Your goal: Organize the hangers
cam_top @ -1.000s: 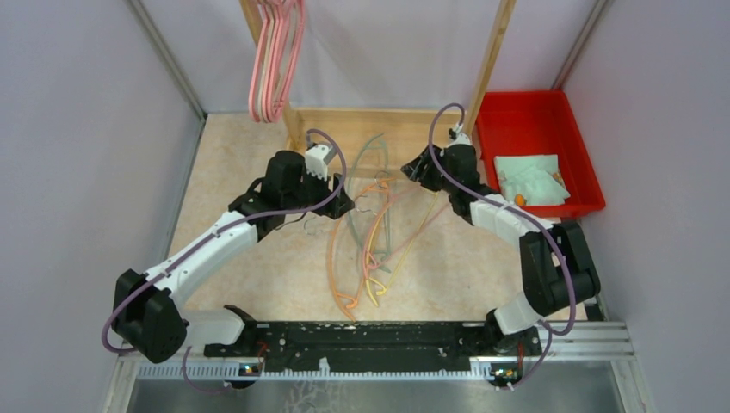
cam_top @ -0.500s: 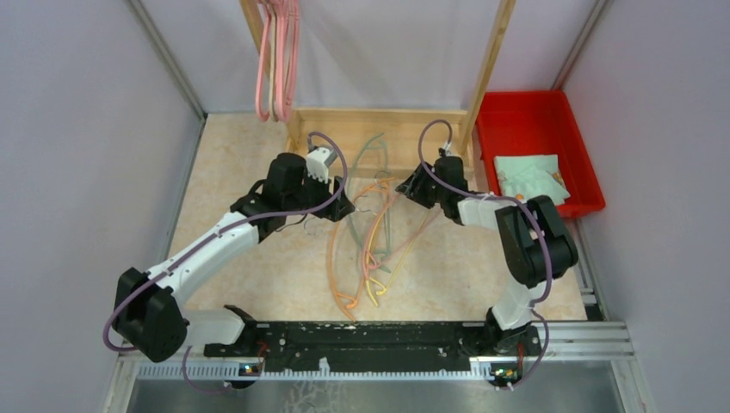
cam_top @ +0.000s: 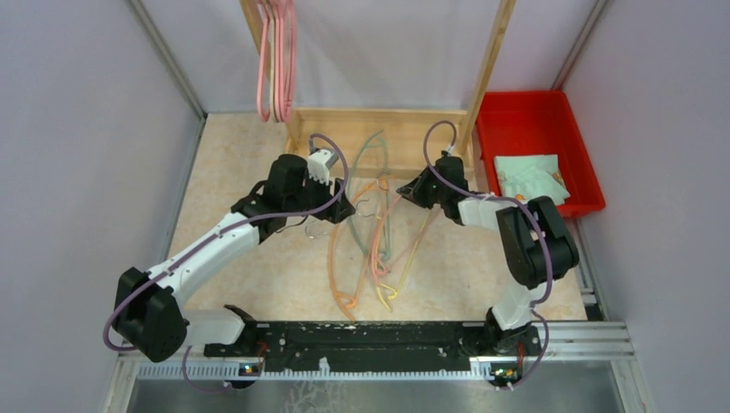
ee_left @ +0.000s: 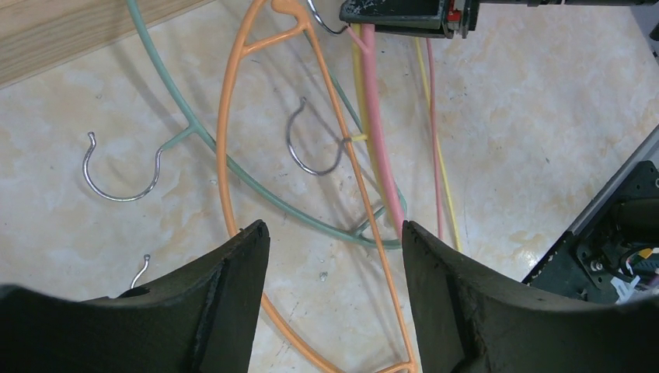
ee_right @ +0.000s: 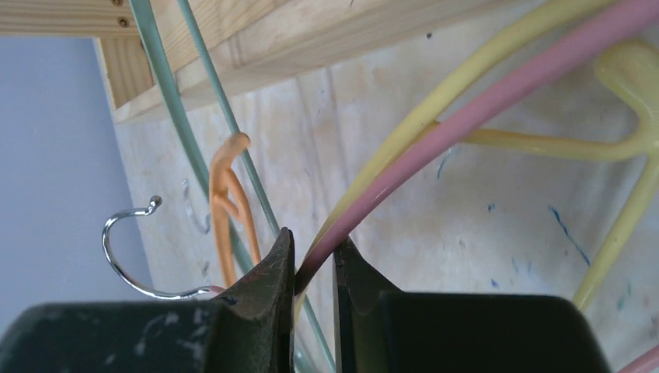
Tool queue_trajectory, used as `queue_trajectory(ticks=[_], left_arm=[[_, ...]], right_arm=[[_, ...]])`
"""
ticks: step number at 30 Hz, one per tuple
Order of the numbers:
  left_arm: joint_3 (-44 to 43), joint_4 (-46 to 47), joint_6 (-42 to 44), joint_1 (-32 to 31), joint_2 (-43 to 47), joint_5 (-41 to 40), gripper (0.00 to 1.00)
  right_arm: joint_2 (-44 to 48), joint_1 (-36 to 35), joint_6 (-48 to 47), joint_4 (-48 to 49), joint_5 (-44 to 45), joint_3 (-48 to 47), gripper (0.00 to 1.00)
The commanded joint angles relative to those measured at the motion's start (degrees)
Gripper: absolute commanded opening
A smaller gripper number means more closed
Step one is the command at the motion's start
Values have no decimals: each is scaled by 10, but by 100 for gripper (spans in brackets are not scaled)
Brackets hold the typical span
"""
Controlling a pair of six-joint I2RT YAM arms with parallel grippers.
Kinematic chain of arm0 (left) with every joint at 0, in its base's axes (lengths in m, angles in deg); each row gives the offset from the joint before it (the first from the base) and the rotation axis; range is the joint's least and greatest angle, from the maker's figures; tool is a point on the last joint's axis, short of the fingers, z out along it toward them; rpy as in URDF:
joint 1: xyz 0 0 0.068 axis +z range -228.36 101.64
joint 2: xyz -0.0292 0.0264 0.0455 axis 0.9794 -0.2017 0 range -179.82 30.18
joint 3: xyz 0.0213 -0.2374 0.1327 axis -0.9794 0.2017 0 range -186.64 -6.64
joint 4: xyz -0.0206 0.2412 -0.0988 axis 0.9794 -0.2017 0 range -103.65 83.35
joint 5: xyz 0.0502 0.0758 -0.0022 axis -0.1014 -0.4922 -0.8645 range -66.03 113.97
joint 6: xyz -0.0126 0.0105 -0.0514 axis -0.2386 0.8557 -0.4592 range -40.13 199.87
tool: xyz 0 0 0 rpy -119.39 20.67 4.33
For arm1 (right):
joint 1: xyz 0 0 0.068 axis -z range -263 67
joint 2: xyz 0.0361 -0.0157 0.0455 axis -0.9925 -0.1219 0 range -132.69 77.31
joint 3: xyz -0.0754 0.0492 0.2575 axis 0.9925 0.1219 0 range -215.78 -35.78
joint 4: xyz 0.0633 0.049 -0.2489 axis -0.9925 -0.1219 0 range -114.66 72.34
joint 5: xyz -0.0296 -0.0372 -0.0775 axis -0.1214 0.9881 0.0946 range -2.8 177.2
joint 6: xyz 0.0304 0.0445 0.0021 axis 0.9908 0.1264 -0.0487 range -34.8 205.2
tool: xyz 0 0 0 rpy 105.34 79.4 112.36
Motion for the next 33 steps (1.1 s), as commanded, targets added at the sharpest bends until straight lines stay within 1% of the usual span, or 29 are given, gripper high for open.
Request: queue_trajectory(ticks=[1,6,8,10,12,13,16,19,22,24,25,29,33], left_arm=[[-3,9,1,-9,8,25,69],[-9,11,3,-14,19,38,69],[-11,11,2,-18,21,39,69],[-12,11,2,-20,21,37,69],[-12,13,0,-23,20,37,69],[-13,14,0,-24,19,38,69],[-13,17,-1,-27,13,39,68],[-15,17,0,-31,9,38,68],[-15,17,0,-32,9,35,68],[-15,17,0,-33,8,35,68],[-15,17,0,-33,8,36,68],[-14,18,-3,-38,4,37,68],[-11,19,-4,-44,5,34,68]], right_arm=[[105,-5,-63,34,5,9,3],[192,-5,-59,7,25,30,2],[222,-5,-57,-3,34,38,3],[233,-5,-63,-15,42,44,5],[222,-4,-64,-24,44,50,12],[209,4,-61,-17,24,53,12],[176,7,-32,35,-32,73,17],[146,7,-6,83,-56,88,21],[126,7,-6,90,-63,83,29],[114,8,-7,89,-66,75,37],[108,7,-7,88,-66,72,39],[83,7,-9,87,-72,57,43],[68,8,-9,84,-64,52,43]])
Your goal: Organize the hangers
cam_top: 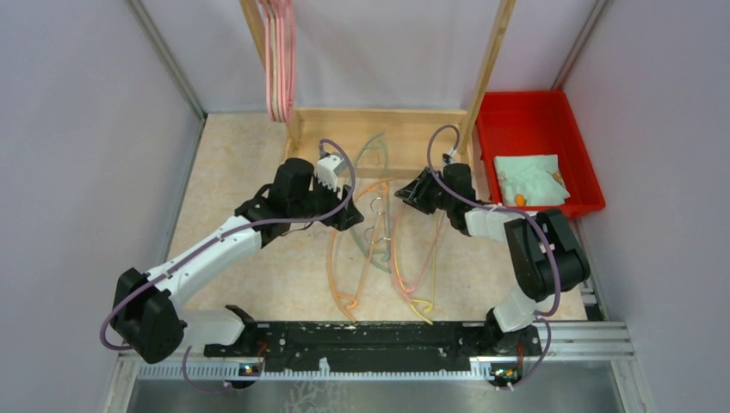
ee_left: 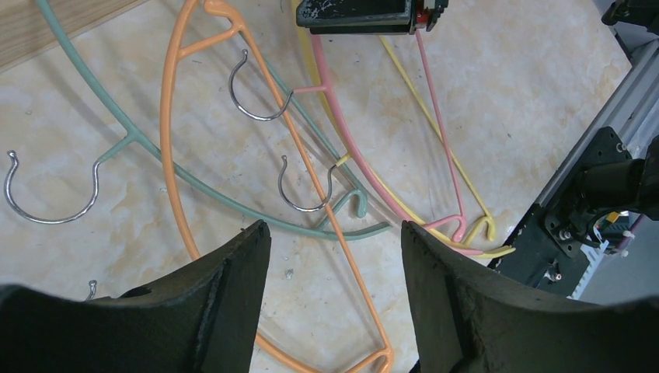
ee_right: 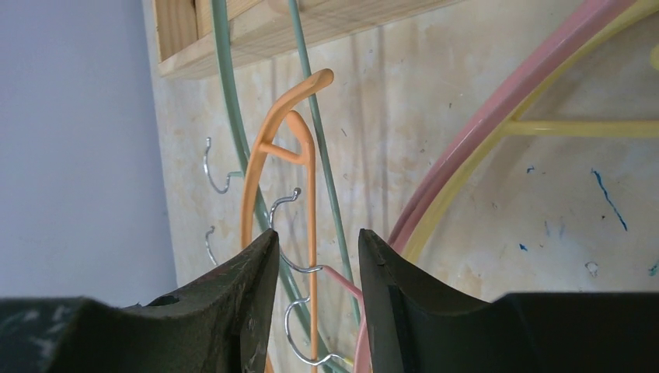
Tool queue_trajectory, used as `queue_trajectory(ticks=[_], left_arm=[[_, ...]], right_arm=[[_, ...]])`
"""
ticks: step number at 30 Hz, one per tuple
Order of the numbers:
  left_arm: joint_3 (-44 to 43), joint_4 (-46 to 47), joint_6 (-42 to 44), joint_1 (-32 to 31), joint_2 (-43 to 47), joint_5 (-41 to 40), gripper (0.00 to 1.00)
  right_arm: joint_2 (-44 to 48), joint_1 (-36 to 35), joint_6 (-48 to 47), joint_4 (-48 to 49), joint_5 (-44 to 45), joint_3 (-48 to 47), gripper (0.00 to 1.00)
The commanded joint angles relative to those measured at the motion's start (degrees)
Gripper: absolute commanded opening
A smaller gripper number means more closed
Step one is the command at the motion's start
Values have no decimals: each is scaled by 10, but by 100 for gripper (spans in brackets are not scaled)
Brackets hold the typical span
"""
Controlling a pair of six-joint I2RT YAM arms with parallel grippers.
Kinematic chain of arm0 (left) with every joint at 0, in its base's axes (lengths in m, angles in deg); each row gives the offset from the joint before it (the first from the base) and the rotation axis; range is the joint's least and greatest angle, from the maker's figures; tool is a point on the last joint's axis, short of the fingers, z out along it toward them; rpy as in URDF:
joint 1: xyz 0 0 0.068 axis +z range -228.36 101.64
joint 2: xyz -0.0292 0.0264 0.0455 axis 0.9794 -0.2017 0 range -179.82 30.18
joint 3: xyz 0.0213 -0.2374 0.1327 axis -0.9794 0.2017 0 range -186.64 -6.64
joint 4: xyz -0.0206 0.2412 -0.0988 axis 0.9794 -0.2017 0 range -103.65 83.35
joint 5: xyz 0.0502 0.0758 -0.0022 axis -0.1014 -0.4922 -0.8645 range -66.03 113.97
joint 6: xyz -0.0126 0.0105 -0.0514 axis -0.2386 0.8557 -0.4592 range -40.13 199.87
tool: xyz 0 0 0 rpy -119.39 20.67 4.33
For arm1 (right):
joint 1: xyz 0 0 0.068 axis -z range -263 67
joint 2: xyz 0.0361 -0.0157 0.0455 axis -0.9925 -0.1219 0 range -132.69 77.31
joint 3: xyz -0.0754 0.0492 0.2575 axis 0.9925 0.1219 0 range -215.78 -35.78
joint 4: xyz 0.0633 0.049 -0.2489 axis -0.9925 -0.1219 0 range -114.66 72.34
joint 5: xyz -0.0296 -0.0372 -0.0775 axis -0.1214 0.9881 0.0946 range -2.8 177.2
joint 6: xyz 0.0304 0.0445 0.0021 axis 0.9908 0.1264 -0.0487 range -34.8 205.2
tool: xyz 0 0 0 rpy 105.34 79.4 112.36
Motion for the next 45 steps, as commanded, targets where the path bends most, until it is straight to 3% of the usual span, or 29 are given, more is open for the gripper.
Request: queue_trajectory(ticks=[1,13,36,38,43,45], left_arm=[[-11,17,-4,-9,-1,3,68],[-8,21,-4,-11,-1,2,68],[3,21,-5,-16,-2,6,68],[5,21,-5,-16,1,8,68],[14,24,-5,-17,5,16,68],[18,30,-5,-18,8,24,68]], right_arm=[[-12,2,-3,30,1,-25,43],[78,2,-54,-76,94,-14,43],[-47,6,-58,-55,128,-73,43],[-61,9,-60,-52,130,-80,37],[-60,23,-39,30,98,-40,1],[-38,28,-25,49,90,-20,0]])
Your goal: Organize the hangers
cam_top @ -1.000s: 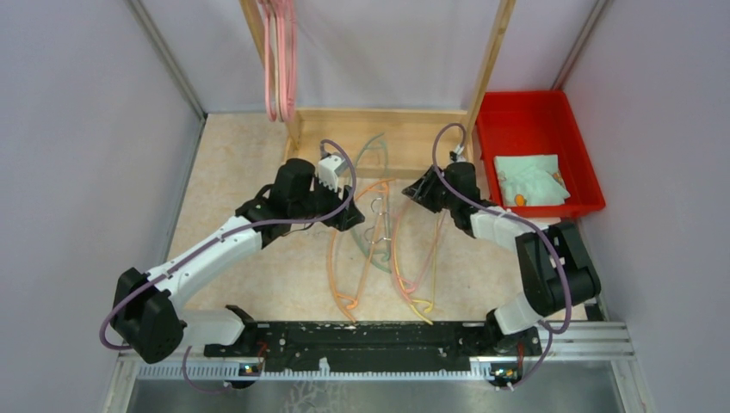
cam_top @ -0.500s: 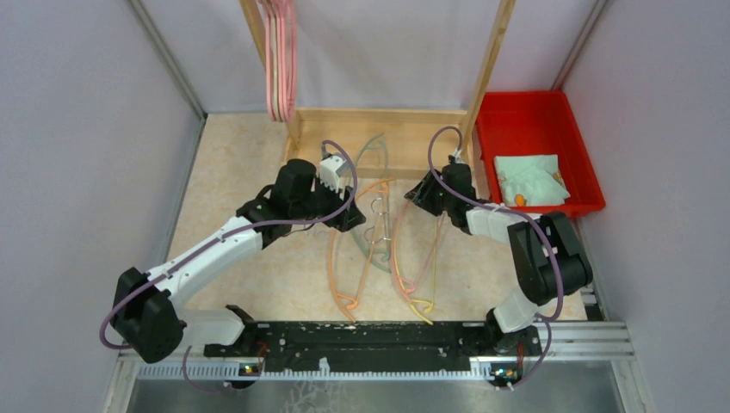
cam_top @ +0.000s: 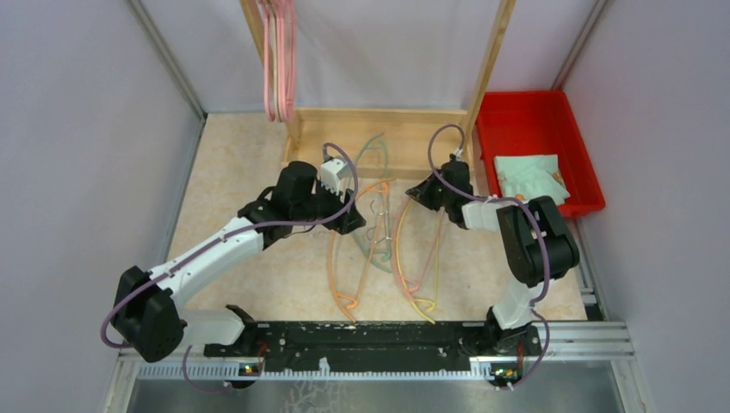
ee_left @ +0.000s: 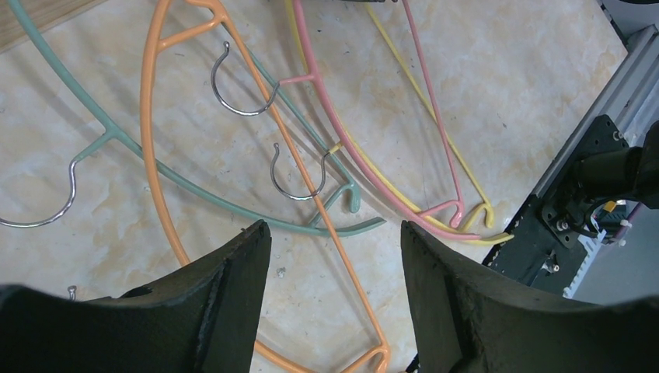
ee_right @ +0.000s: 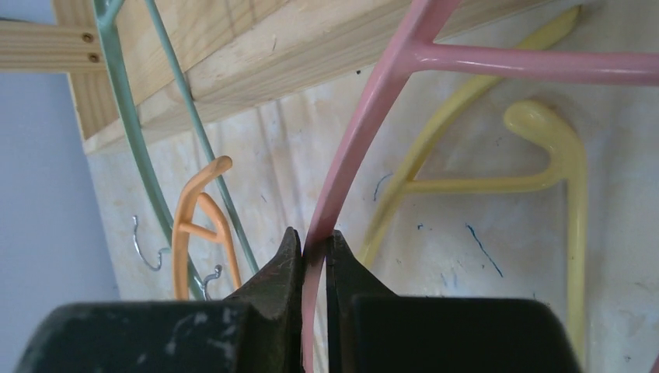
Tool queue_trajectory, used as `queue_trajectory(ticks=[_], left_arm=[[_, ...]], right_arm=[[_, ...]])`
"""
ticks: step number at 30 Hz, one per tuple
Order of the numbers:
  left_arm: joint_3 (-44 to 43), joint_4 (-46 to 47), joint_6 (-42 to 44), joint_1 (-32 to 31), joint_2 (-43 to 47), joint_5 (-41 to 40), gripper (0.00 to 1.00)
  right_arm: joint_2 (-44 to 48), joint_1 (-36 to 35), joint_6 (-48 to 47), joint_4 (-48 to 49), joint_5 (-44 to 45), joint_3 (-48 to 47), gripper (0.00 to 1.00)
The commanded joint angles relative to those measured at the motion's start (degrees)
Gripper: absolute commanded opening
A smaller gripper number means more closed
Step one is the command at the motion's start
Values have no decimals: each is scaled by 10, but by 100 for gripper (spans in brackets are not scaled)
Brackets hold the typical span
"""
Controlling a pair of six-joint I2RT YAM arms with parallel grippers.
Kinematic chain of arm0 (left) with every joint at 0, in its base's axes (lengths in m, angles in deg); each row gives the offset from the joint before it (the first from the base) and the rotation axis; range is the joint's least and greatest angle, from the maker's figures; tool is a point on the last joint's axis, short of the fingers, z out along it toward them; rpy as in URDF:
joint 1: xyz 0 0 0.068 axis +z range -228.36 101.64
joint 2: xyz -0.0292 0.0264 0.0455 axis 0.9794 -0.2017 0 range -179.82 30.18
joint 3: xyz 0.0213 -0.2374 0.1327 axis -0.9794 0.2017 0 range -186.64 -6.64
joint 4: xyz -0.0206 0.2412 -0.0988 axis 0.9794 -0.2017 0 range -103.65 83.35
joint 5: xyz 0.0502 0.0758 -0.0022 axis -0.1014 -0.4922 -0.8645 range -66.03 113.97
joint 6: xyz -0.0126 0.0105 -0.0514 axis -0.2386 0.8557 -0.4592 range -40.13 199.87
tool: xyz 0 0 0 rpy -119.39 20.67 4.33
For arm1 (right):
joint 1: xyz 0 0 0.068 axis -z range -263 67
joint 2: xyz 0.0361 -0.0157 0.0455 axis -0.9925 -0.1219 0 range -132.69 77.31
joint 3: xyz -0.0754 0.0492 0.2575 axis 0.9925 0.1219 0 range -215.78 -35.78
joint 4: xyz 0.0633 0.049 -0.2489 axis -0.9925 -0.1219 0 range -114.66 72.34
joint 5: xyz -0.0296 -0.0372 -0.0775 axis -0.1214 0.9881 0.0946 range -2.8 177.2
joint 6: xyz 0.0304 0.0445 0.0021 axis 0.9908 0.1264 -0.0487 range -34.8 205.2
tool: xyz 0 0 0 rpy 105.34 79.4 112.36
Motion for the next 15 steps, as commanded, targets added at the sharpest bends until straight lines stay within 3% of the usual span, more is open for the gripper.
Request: queue_trajectory(ticks=[1,10,15], left_arm=[[11,24,-4,-5,14,27,68],[49,108,-7,-19,37,92,65],[89,209,-13,-28,36,115,67]], right_arm=[[45,12,0,93,-11,35,0],[242,13,40,69,3,52,0],[291,13,54,59,24,30,0]])
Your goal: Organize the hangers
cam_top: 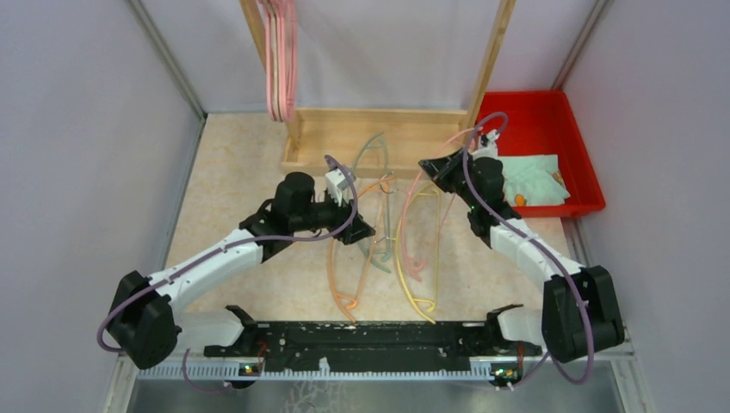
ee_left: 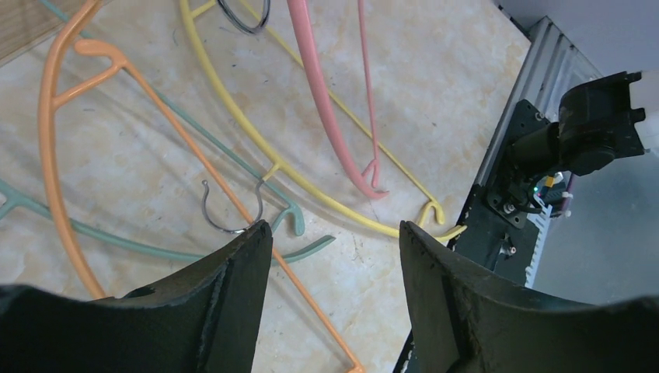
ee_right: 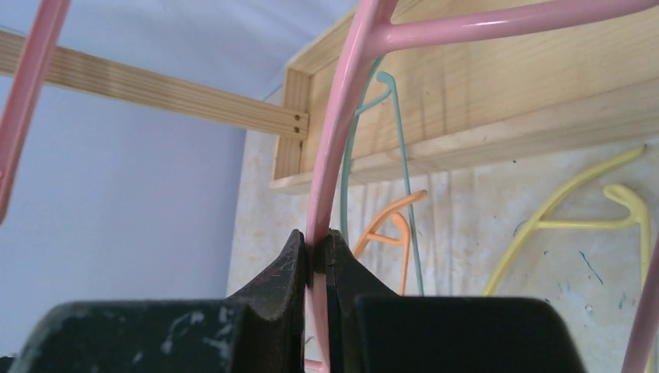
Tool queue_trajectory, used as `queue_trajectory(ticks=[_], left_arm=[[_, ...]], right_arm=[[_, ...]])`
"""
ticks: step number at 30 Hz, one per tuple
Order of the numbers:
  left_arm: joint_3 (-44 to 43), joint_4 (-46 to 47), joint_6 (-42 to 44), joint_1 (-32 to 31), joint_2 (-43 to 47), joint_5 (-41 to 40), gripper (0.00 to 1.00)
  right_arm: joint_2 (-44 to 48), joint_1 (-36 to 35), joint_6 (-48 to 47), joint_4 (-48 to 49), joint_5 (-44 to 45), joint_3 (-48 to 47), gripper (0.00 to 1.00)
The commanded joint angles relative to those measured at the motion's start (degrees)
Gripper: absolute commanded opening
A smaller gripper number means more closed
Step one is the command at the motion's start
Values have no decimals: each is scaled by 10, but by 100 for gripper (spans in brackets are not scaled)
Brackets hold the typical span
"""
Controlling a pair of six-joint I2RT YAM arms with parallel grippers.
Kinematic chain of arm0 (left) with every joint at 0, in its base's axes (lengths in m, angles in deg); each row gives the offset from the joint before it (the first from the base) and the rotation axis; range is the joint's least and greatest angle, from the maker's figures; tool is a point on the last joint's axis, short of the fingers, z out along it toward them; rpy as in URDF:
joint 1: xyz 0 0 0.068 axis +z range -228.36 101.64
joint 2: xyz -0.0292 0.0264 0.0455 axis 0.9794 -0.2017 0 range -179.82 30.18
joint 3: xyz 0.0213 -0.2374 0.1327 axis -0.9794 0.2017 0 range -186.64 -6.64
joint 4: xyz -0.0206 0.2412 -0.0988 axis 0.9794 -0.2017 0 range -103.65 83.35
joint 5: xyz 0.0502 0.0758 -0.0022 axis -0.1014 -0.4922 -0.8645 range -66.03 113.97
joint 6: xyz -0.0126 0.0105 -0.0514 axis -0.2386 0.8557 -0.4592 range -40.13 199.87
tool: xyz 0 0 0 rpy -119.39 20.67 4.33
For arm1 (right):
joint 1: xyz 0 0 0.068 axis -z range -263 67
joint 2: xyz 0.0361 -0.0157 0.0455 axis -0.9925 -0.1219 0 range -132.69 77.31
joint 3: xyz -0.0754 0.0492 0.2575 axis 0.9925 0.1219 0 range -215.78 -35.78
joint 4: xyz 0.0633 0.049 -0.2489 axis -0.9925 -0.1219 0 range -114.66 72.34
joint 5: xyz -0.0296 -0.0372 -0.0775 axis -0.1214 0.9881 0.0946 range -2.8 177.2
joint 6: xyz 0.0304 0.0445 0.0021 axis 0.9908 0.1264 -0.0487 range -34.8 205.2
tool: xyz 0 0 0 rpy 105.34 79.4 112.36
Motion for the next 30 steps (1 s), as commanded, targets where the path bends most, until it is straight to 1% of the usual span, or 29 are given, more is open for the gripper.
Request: queue_trajectory(ticks=[1,6,13,18,22,26,30], left_arm=[[34,125,-11,-10,6,30,68],[67,238,-18,-21,-17,7,72],[71,325,-11,-53,-91,16,73],[85,364,-13,-67,-125,10,73],[106,405,-24,-72,-141,0,73],[113,435,-20,-75,-158,-21,73],[102,453,-11,-77,-177,-44,73]], right_arm=[[39,0,17,23,17,-36,0],[59,0,44,30,7,-41,0],[90,0,71,34,0,-62,0],[104,0,86,33,-2,-91,0],[105,1,121,56,-23,-107,0],[110,1,150,73,-45,-111,0],[128,1,168,77,-52,-101,0]])
